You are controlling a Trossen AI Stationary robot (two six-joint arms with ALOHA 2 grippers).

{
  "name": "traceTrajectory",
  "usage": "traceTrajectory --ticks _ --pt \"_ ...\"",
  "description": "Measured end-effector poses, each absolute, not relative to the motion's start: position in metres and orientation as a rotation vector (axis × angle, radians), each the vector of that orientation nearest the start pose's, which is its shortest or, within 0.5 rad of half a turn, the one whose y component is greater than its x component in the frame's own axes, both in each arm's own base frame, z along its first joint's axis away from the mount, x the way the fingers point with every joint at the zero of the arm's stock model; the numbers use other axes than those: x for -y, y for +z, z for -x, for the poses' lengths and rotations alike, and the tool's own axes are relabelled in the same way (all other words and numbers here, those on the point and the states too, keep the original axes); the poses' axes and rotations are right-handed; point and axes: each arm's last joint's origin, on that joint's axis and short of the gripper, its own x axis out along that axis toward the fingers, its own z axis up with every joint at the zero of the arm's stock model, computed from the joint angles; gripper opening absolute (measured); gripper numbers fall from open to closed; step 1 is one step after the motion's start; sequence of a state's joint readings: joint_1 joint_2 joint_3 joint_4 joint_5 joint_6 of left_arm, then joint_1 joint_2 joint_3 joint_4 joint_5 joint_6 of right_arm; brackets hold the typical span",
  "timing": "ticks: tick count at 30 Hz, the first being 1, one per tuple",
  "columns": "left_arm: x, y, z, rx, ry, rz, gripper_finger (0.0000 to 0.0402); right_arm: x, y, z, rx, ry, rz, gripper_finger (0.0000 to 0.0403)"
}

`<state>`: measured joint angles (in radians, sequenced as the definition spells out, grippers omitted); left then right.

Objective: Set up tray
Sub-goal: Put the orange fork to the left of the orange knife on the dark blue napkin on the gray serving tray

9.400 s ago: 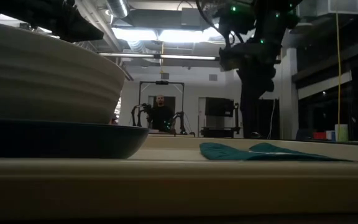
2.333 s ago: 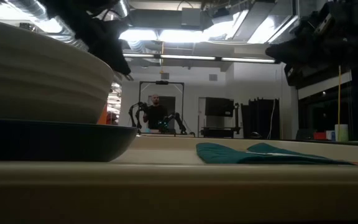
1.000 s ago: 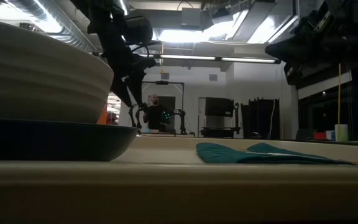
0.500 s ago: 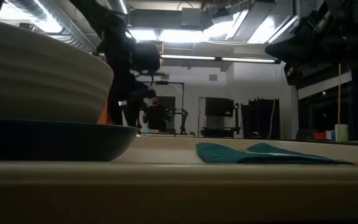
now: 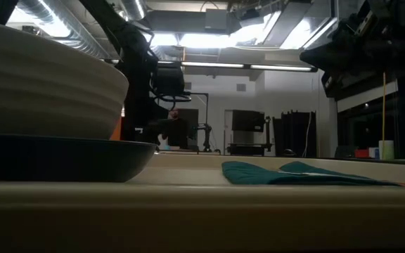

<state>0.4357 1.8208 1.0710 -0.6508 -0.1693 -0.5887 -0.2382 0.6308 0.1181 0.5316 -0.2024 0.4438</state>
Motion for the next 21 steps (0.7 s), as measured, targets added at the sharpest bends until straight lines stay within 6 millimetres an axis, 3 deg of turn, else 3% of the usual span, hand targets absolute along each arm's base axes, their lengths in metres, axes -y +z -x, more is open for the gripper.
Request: traceTrajectory --ticks 12,21 --pt "-0.146 0.144 -0.293 -1.179 0.941 0.637 0.016 0.029 0.193 -0.143 0.024 -0.032 -0.441 0.001" --pt "-0.155 0.144 -0.288 -1.179 0.939 0.663 0.0118 0.029 0.193 -0.143 0.025 -0.032 -0.44 0.001"
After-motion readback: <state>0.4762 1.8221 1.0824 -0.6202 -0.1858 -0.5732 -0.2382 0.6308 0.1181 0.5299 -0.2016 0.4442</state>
